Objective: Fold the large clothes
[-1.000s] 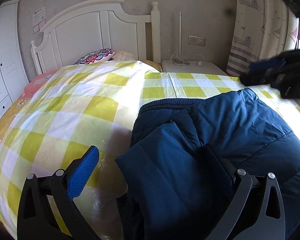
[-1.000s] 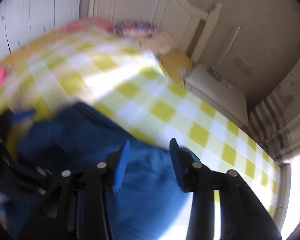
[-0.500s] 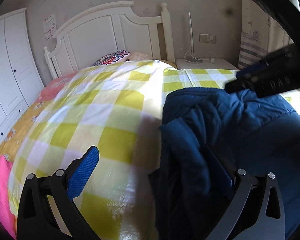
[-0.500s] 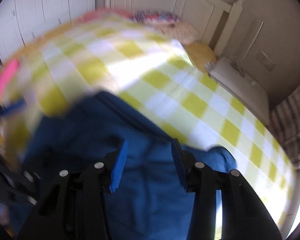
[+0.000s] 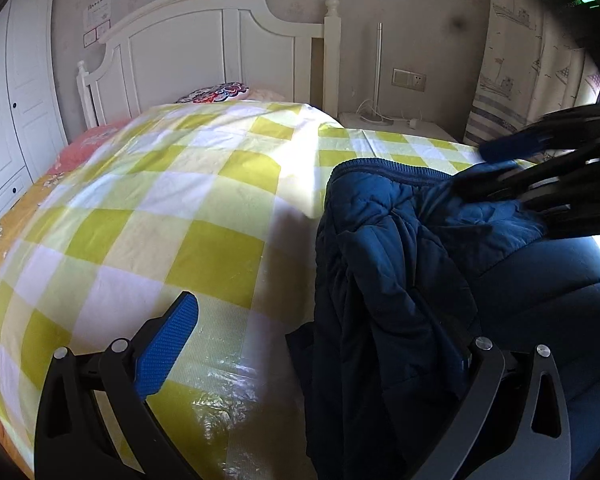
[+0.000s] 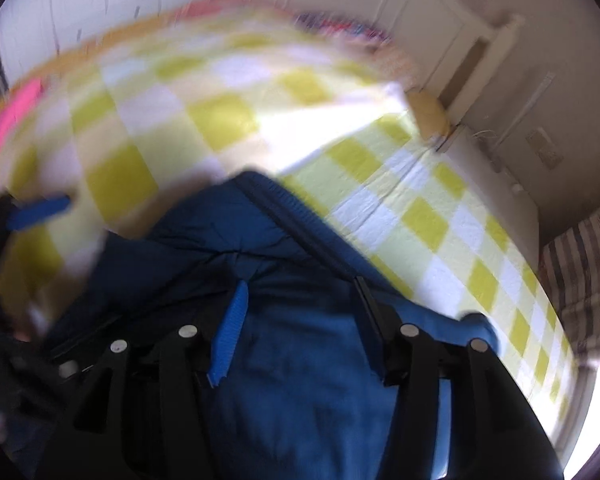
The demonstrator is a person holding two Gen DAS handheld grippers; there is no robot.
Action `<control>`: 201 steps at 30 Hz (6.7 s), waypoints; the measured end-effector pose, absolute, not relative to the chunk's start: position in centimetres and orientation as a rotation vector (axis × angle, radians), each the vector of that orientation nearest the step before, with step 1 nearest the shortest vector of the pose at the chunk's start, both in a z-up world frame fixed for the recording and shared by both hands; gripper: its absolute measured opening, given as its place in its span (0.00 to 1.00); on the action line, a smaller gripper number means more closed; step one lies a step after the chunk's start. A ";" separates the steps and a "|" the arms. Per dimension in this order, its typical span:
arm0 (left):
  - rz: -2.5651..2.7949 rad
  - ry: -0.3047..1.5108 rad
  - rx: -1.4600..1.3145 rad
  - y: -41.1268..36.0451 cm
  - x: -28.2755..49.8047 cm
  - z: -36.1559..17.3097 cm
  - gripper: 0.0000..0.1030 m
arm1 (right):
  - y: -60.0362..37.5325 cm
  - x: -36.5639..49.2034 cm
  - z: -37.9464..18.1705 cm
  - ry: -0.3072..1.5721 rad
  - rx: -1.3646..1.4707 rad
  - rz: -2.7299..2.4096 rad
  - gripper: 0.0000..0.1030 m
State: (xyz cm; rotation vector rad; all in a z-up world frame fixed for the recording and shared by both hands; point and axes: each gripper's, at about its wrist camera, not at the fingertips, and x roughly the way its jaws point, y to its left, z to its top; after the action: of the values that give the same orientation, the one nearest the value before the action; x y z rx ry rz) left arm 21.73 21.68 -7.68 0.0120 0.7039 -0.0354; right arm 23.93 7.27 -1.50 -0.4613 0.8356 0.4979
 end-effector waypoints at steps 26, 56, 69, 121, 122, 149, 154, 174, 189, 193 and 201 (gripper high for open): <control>-0.104 0.652 -0.001 20.0 13.6 0.5 0.96 | 4.9 6.9 -4.3 0.658 -0.527 0.678 0.74; -0.149 0.749 -0.188 21.4 13.7 -9.5 0.96 | -1.1 4.1 -3.0 0.653 -0.465 0.658 0.65; -0.130 0.747 -0.163 21.2 13.7 -9.4 0.96 | -0.6 21.2 -7.7 0.754 -0.185 0.549 0.74; -0.767 0.674 -0.728 23.8 13.3 -10.6 0.63 | -6.9 10.5 -9.4 0.724 0.223 0.678 0.60; -0.774 0.653 -0.704 22.6 13.4 -9.4 0.63 | -7.5 10.4 -8.8 0.691 0.216 0.664 0.60; -0.637 0.848 -0.540 2.5 26.9 -10.3 0.76 | -22.4 16.9 -4.9 0.506 0.168 0.104 0.95; -0.543 0.848 -0.515 3.2 25.3 -10.2 0.87 | -15.0 18.0 -9.0 0.620 -0.169 0.096 0.96; 0.067 0.121 0.019 3.5 3.6 8.6 0.96 | -19.4 2.6 1.9 0.314 -0.036 0.114 0.98; -0.060 0.396 0.078 -1.3 3.4 0.7 0.96 | -21.0 0.0 -4.1 0.465 0.097 0.021 0.98; -0.078 0.441 0.126 -2.6 3.3 -1.1 0.96 | -20.1 -0.2 -4.8 0.467 0.050 0.005 0.98; -0.094 0.458 0.133 -2.9 3.2 -2.2 0.96 | -18.9 -0.5 -4.6 0.460 0.005 -0.007 0.98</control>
State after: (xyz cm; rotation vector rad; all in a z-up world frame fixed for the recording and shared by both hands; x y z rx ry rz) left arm 3.20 -2.91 -2.22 0.1326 0.4577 -0.0938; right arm -0.54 -18.93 -4.61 0.0050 0.4602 -0.0070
